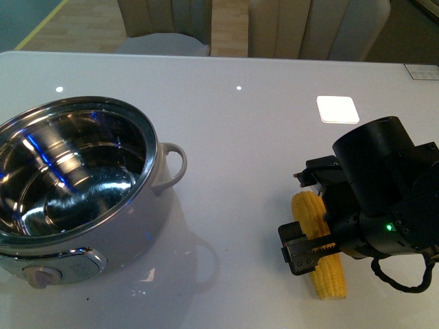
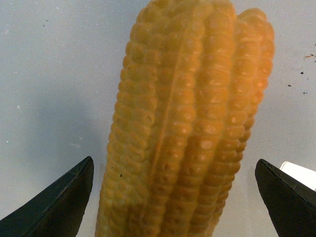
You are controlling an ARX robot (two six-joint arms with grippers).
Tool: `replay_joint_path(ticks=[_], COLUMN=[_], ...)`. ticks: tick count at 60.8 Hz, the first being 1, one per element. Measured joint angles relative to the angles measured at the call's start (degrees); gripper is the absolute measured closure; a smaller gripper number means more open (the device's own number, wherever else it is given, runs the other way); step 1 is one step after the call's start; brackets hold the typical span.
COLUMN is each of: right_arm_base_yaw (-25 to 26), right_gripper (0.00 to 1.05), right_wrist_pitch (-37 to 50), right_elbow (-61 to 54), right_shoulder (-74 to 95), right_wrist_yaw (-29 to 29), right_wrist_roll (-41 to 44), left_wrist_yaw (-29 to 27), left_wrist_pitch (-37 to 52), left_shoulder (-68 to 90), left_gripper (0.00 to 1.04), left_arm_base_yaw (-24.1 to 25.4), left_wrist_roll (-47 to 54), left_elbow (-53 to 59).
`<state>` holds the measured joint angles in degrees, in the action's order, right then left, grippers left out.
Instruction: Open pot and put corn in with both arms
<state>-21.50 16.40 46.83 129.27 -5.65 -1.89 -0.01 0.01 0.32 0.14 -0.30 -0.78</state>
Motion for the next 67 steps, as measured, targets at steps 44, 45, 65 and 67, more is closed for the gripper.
replay_joint_path(ticks=[44,45,65,67], right_arm_base_yaw=[-1.03,-1.03,-1.01,-1.01], right_gripper=[0.48,0.49,0.57,0.58], right_wrist_pitch=[1.51,1.53,2.03,2.10], right_elbow=[1.27,1.20,-1.90,-2.34], right_shoulder=[1.79,1.73,-0.92,-1.62], right_wrist_yaw=[-0.02,-0.02,1.27,1.55], right_wrist_roll=[0.02,0.02,-0.76,-1.05], left_wrist_yaw=[0.00,0.00,0.00,0.00], left_wrist_pitch=[0.00,0.02,0.00,0.00], left_shoulder=[0.00,0.00,0.00,0.00], left_gripper=[0.07,0.07,0.07,0.07], left_arm_base_yaw=[0.00,0.00,0.00,0.00], left_wrist_roll=[0.00,0.00,0.00,0.00], left_elbow=[0.00,0.00,0.00,0.00])
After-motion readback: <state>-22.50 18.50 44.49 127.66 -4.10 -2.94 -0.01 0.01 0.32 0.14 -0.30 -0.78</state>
